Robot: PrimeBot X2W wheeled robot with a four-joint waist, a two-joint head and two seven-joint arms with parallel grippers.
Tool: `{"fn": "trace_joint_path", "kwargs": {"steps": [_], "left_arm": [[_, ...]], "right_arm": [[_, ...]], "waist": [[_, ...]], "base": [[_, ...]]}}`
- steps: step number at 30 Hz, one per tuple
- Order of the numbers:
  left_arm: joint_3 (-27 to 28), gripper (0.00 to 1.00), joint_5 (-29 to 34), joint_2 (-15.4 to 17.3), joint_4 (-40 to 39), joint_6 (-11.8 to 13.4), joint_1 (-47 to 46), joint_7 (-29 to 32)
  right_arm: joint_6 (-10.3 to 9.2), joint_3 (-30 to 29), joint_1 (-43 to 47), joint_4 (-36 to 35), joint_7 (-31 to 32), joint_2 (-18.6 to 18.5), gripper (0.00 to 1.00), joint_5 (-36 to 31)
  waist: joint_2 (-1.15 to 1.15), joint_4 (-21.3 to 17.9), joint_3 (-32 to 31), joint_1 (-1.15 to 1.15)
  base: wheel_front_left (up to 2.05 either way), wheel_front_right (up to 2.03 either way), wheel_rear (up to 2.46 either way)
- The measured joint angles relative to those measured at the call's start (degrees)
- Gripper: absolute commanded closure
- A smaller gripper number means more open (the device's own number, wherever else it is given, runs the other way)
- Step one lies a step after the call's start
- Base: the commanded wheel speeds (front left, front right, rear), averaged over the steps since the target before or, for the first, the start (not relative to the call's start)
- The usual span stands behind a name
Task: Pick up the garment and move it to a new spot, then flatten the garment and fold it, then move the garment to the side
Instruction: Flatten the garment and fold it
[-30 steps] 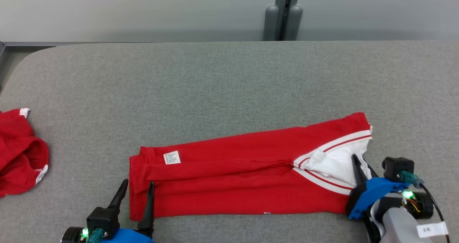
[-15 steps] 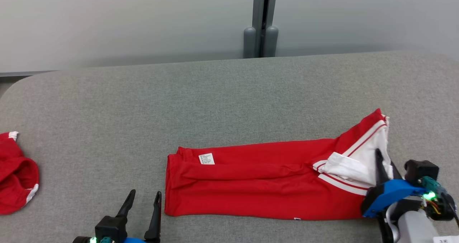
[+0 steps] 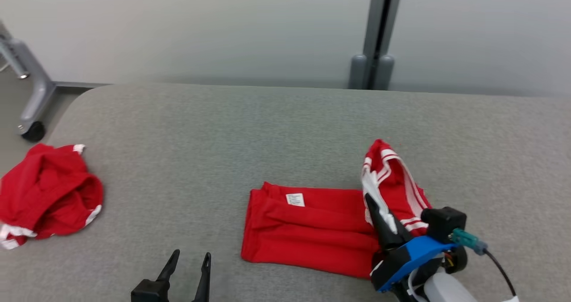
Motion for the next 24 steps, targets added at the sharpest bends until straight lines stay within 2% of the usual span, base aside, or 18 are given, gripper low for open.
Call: {"fn": "trace_joint_path", "kwargs": {"steps": [5,11,12,13,14,18,24], "left_arm": [[-1.0,0.0,0.29,0.03,0.6,0.0,0.26,0.0],[-1.98,0.0,0.11,0.21,1.08,0.0,0.32,0.0],[-2.04,0.0,0.03,0.21,1.2,0.0,0.32,0.0],[-2.1,0.0,-0.13,0.2,1.26,0.0,0.32,0.0],[-1.98,0.0,-0.22,0.27,1.43,0.0,0.34,0.0],[-1.0,0.0,-0.23,0.41,1.43,0.0,0.52,0.0],[1.27,0.0,-0.03,0.03,0.64,0.0,1.05,0.0]], "right_arm": [[-0.01,5.98,-1.08,1.04,0.01,0.01,1.0,4.08],[-0.01,10.27,-4.17,3.66,0.01,-0.01,1.0,6.87],[-0.01,10.85,-4.71,3.93,0.0,-0.04,0.7,7.5],[-0.01,11.6,-5.31,4.13,0.01,-0.05,0.28,8.11],[0.0,13.17,-6.23,4.12,0.01,0.02,0.0,9.39],[0.0,13.21,-7.32,3.14,0.0,0.08,0.0,9.23],[0.0,7.68,-5.72,1.96,0.0,0.12,0.0,5.22]], "waist": [[0.0,4.02,-0.73,0.0],[0.0,8.95,-0.74,0.0],[0.0,9.7,-0.66,0.0],[0.0,10.39,-0.52,0.0],[0.0,11.49,-0.16,0.0],[0.0,12.0,0.14,0.0],[0.0,8.88,-0.6,0.0]], "base": [[0.0,0.0,0.0],[0.0,0.0,0.0],[0.0,0.0,0.0],[0.0,0.0,0.0],[0.0,0.0,0.0],[0.0,0.0,0.0],[0.0,0.0,0.0]]}}
